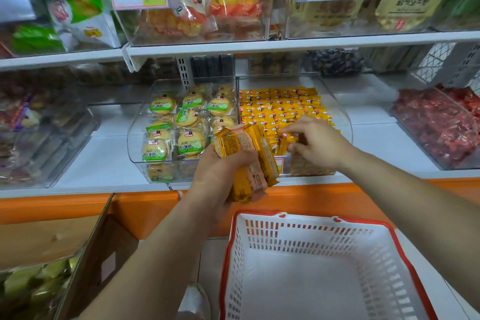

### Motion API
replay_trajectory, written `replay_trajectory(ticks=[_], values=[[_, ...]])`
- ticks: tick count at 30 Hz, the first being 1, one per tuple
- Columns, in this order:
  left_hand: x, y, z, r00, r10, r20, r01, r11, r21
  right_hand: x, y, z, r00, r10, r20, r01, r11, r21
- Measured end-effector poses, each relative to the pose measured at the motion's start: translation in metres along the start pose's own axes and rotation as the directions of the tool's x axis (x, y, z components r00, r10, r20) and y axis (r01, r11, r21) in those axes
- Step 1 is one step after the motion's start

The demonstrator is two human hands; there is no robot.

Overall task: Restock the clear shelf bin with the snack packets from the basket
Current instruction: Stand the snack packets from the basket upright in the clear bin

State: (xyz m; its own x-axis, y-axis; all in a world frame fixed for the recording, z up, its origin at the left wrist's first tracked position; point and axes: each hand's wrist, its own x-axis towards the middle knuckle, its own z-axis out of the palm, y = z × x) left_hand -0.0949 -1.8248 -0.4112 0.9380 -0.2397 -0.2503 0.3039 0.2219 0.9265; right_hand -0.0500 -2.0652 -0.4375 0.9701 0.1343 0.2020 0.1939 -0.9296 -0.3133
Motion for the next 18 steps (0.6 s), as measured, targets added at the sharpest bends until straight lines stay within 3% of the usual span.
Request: replay_trajectory(ticks=[5, 11, 15, 18], values=[[0.004, 0.001, 0.0, 1.0, -0.009, -0.021, 0.009, 1.0, -0.013, -0.005, -0.001, 0.007, 0.997, -0.04, 0.061, 0.052, 0.975, -0.216], [0.003, 0.003, 0.005, 1.0, 0.001, -0.018, -0.002, 0.999, -0.038, -0.013, 0.002, 0.018, 0.989, 0.038, 0.142, 0.004, 0.959, -0.282], [0.001, 0.003, 0.008, 1.0, 0.002, -0.025, -0.003, 0.999, -0.038, -0.022, 0.007, 0.027, 0.982, 0.024, 0.189, 0.054, 0.916, -0.396], [-0.001, 0.006, 0.008, 0.999, 0.011, -0.034, -0.012, 0.999, -0.042, -0.024, 0.005, 0.03, 0.973, 0.061, 0.224, 0.025, 0.931, -0.363]])
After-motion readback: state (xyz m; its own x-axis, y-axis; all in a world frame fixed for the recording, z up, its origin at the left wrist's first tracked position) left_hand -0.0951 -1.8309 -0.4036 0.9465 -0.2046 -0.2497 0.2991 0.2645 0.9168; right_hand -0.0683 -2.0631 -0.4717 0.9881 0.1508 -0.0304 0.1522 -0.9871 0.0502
